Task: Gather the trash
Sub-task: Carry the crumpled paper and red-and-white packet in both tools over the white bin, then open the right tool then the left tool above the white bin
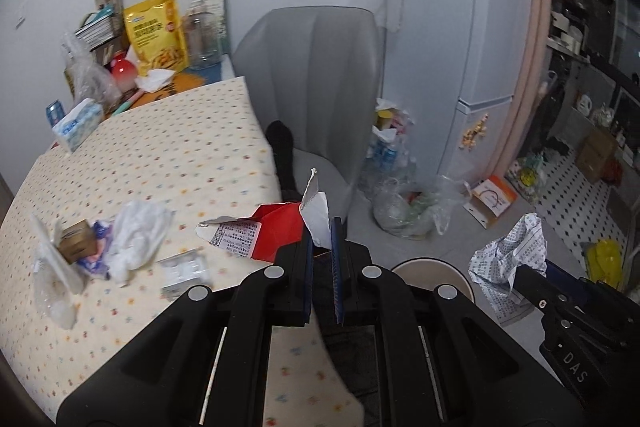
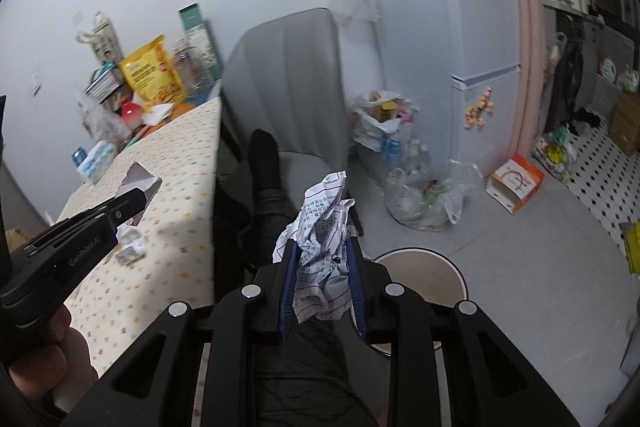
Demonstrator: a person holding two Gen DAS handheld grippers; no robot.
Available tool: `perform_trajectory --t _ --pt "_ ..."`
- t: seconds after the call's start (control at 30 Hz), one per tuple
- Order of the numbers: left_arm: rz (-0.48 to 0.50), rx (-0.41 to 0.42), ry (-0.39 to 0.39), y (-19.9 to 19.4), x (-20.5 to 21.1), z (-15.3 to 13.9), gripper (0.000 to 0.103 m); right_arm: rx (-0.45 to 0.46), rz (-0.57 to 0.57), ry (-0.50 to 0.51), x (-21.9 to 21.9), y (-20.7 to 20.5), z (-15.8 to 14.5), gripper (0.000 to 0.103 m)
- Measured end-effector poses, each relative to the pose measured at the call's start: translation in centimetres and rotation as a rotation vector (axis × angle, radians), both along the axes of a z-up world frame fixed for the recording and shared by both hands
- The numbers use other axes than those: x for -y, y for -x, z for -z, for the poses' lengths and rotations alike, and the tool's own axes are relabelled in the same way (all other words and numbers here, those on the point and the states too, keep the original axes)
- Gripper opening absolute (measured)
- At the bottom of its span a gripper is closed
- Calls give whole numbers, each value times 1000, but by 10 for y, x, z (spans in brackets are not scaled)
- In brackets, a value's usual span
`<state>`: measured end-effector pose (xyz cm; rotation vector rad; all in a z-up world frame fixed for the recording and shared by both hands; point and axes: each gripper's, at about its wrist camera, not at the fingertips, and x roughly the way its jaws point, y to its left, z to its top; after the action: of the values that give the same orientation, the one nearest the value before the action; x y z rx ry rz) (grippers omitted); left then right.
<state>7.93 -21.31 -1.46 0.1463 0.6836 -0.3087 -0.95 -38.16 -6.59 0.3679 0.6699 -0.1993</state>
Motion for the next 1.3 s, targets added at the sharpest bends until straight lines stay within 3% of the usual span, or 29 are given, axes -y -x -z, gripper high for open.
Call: perform_trajectory --t 0.6,0.67,0.7,0.77,0.97,1.3 --pt "114 -84 -66 -31 99 48 9 -70 119 -42 73 -24 51 27" --pt "120 -89 -72 -34 104 52 9 -73 130 -28 77 -28 53 34" --pt "122 -93 -74 -35 105 53 9 -65 147 -16 79 -29 53 46" --pt "125 -104 -78 -36 108 57 9 -57 158 -10 80 -30 53 56" --pt "146 -118 -87 -35 118 63 9 -72 170 -14 88 -29 58 56" --pt "223 -161 -88 -22 151 77 9 -80 289 13 121 8 61 72"
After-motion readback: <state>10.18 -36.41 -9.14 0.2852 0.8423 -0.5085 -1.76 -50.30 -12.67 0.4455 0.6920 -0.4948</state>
